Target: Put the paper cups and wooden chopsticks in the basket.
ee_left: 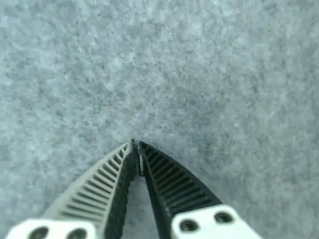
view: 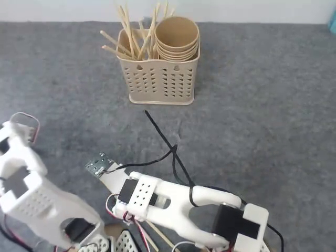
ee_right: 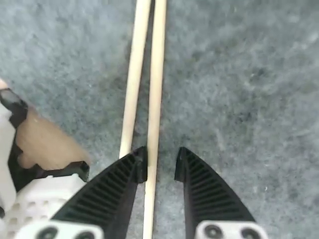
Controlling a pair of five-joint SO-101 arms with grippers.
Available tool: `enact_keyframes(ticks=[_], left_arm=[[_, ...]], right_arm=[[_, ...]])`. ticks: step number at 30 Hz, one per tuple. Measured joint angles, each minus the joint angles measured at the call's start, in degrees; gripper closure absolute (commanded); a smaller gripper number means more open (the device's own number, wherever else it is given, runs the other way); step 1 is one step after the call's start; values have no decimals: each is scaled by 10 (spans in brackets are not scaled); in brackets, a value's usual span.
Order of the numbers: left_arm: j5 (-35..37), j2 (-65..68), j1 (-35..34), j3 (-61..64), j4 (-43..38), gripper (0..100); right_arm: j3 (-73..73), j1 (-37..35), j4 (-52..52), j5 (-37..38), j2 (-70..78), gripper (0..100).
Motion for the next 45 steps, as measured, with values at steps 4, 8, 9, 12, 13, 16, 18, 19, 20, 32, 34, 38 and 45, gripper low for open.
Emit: enact_keyframes(ticks=[4, 8, 9, 12, 13, 16, 18, 19, 20, 32, 34, 38, 45], left_arm=[[22, 0, -14, 0, -2, 988], [40, 11, -27, -3, -15, 988], [40, 18, -27, -8, -16, 988], [40, 38, -27, -32, -9, 988], [40, 44, -27, -41, -1, 988], [41, 58, -27, -68, 26, 988], [41, 63, -26, -77, 39, 988], [41, 64, -25, -81, 43, 988], [40, 66, -24, -84, 46, 988], [15, 47, 4, -59, 39, 988], [12, 19, 14, -20, 13, 988], [3, -62, 36, 86, -53, 988], [-53, -210, 98, 244, -152, 988]], right_arm=[[2, -4, 4, 0, 0, 898], [21, -10, 4, 9, -2, 955], [23, -10, 4, 21, -2, 991], [25, 2, 4, 55, -1, 981], [25, 10, 4, 60, 0, 992], [28, 26, 4, 65, -1, 991], [36, 39, 17, 69, -18, 991], [38, 47, 30, 69, -32, 991], [38, 55, 44, 69, -50, 991], [41, 223, 62, 69, -487, 991], [41, 240, 11, 69, -548, 991], [41, 276, -139, 69, -603, 991], [42, 349, -444, 68, -583, 990]])
